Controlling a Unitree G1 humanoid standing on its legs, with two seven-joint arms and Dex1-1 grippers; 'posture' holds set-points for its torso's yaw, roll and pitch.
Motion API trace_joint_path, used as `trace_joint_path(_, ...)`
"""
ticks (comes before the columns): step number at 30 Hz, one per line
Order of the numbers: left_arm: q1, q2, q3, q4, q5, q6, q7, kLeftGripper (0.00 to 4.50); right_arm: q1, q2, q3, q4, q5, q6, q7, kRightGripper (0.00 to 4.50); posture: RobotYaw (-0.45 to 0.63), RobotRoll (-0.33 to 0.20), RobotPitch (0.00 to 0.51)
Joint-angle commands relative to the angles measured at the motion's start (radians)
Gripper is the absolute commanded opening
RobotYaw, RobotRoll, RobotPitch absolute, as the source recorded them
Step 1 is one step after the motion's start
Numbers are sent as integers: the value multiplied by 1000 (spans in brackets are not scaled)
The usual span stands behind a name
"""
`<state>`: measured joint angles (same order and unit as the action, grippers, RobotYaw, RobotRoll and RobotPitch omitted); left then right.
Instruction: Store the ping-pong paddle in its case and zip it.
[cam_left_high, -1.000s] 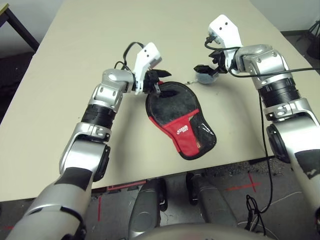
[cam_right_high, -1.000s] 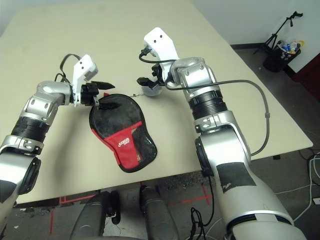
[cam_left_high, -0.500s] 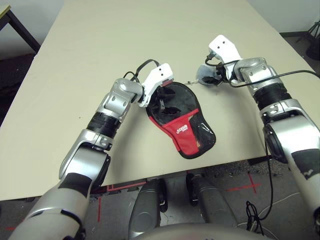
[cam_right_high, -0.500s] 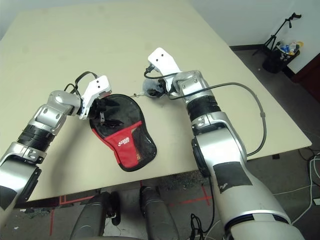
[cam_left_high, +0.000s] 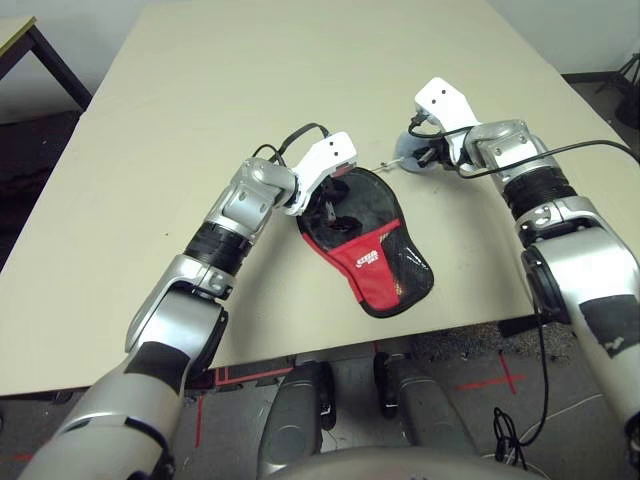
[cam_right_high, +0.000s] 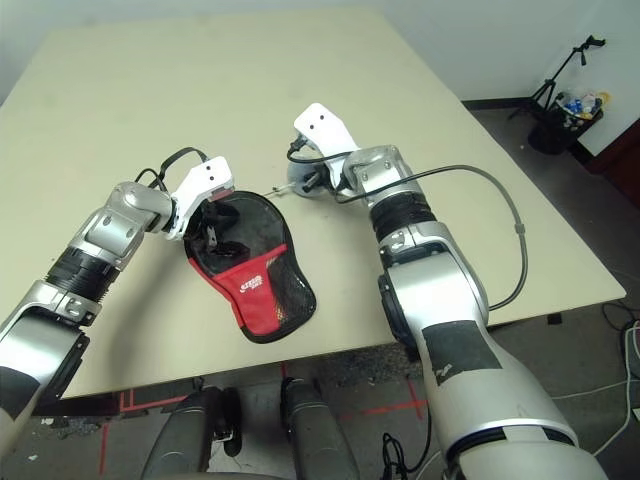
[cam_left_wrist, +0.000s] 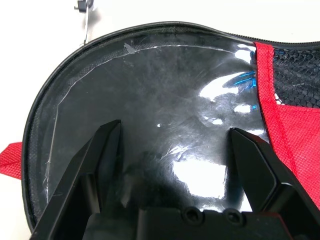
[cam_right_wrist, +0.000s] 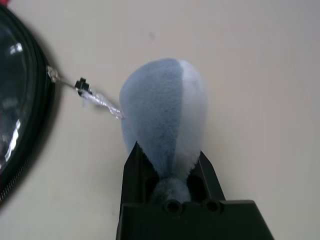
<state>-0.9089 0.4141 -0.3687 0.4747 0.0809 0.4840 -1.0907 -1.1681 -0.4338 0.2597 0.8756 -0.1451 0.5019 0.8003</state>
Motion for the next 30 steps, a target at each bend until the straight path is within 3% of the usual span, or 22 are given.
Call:
trace_joint_path(1,36,-9,-48,23,30,29,-4,4500,94,-83,22,-176,-24,94,60,284,-65,0,172)
trace_joint_path(17,10,-66,-47,92,28,19,7,4500,481,-450,45,-923,14,368,283,281,-112,0,201)
trace_joint_path(23,3,-74,-40,118,28,6,8,4500,675,-643,5,-1234,139,494,394,278,-134,0,215)
trace_joint_path(30,-6,-84,-41,154,31,-19,2,4500,823,-797,-73,-1423,274,501,435,263,-172,0,227)
